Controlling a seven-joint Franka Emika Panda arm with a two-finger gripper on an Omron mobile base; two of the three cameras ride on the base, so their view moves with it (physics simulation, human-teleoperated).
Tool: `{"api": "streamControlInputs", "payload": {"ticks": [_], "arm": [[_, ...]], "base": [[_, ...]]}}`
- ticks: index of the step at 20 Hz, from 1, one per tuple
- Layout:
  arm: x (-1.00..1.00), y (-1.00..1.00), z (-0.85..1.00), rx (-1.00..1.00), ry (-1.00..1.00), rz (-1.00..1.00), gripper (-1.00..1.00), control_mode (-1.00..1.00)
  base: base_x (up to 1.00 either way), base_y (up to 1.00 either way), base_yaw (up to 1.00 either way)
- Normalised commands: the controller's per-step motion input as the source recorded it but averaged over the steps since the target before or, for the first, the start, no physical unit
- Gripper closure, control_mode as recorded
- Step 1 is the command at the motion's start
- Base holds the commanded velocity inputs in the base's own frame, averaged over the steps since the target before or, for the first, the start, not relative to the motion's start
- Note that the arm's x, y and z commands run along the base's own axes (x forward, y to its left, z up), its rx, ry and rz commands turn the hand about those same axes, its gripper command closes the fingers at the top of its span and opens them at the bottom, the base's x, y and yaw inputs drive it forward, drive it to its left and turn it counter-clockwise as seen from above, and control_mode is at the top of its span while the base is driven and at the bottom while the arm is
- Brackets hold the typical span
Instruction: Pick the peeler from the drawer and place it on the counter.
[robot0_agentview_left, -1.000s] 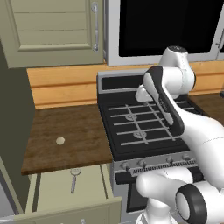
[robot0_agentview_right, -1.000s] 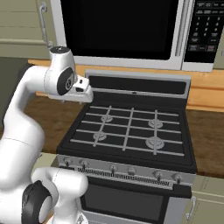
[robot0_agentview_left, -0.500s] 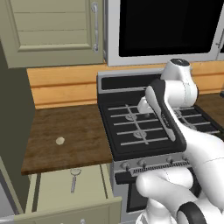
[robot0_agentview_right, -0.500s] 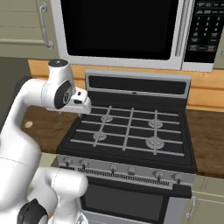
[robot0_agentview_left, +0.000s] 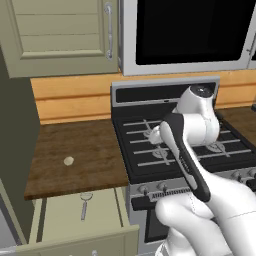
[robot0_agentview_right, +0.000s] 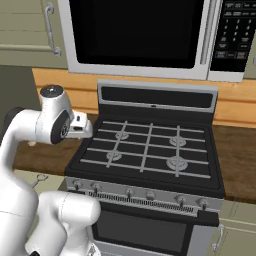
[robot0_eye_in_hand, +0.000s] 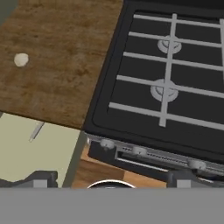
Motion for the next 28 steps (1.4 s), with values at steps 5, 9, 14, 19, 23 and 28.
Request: {"api": "streamControlInputs", "payload": {"ticks": [5, 9, 14, 19, 23, 28], "arm": [[-0.28, 0.50, -0.23, -0.01, -0.02, 0.11, -1.00, -1.00], [-0.52, 0.85, -0.44, -0.12, 0.00, 0.06, -1.00, -1.00], [-0.44, 0.83, -0.37, -0.08, 0.00, 0.06, -1.00, -1.00], [-0.21, 0.59, -0.30, 0.00, 0.03, 0.07, -1.00, -1.00], [-0.05, 0.48, -0.25, 0.00, 0.29, 0.01, -1.00, -1.00], [0.00, 0.61, -0.37, 0.00, 0.34, 0.00, -1.00, -1.00]], "base": [[0.00, 0.00, 0.00], [0.00, 0.00, 0.00], [0.00, 0.00, 0.00], [0.00, 0.00, 0.00], [0.00, 0.00, 0.00], [0.00, 0.00, 0.00]]}}
